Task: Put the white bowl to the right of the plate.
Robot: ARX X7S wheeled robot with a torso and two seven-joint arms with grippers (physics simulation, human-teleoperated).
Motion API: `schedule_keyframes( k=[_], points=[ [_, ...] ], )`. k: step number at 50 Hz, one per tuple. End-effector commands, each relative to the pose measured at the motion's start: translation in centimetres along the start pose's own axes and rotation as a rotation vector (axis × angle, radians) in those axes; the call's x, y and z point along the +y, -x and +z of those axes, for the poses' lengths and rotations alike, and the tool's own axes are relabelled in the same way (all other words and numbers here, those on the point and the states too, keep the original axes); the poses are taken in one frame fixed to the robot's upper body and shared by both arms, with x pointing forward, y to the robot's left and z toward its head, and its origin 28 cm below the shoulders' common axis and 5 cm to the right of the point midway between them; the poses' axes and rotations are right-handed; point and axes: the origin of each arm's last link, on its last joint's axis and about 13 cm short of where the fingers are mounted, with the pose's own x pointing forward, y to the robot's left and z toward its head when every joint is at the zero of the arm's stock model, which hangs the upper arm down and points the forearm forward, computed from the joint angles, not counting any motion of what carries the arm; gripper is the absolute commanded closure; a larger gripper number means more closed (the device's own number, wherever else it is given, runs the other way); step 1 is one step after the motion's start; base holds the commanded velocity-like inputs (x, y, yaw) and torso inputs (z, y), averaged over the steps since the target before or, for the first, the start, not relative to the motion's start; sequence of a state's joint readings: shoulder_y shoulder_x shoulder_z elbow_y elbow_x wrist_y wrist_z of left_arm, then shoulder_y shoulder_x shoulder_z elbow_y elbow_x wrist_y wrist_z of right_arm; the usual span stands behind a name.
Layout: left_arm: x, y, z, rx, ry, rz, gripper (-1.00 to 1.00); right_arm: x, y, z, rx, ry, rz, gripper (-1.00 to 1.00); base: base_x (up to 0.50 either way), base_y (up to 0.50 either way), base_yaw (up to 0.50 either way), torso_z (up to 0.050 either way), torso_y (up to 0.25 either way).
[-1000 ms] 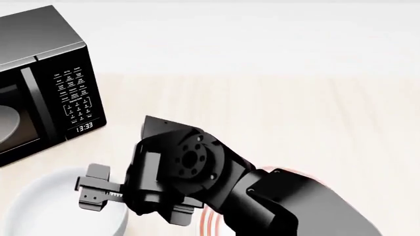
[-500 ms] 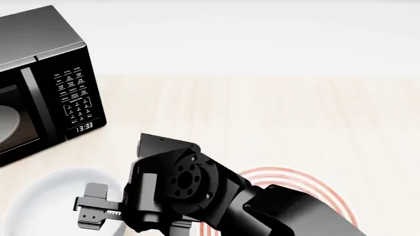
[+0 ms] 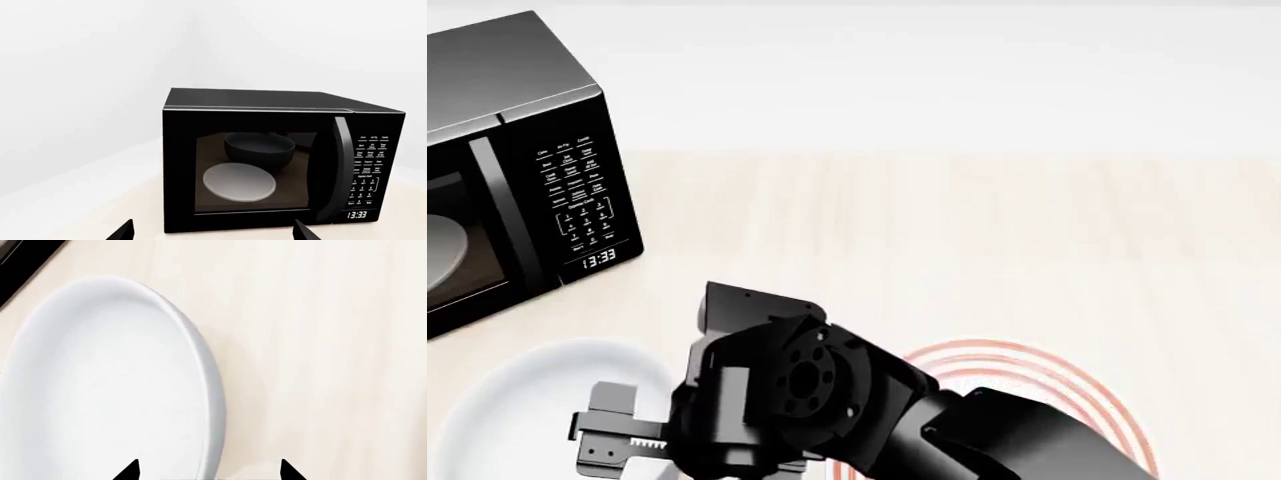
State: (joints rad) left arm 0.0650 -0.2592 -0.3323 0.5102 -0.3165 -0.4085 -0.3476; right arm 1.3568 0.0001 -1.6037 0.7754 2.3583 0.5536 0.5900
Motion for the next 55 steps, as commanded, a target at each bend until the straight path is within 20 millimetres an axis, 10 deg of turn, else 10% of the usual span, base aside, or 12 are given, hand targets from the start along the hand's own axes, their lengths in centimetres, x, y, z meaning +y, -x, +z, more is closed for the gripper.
schedule_keyframes(
  k=[1, 50, 51, 55],
  points=[
    [0.05, 0.09, 0.04, -0.003, 0.003, -0.001, -1.00, -0.34, -0.40, -0.42, 0.021, 0.000, 0.045, -1.00, 0.00, 0.00, 0.00, 0.000, 0.000],
    [0.15, 0.30, 0.21, -0.008, 0.006, -0.005, -1.00, -0.40, -0.84, -0.61, -0.029, 0.021, -0.010, -1.00, 0.00, 0.00, 0.00, 0.000, 0.000],
    [0.15, 0.31, 0.21, -0.008, 0.007, -0.006, -1.00, -0.42, -0.86, -0.63, -0.024, 0.016, -0.017, 1.00, 0.00, 0.00, 0.00, 0.000, 0.000],
    [0.21, 0.35, 0.22, -0.009, 0.008, -0.006, -1.00, -0.35, -0.86, -0.60, -0.039, 0.022, -0.055, 1.00, 0.00, 0.00, 0.00, 0.000, 0.000]
  ],
)
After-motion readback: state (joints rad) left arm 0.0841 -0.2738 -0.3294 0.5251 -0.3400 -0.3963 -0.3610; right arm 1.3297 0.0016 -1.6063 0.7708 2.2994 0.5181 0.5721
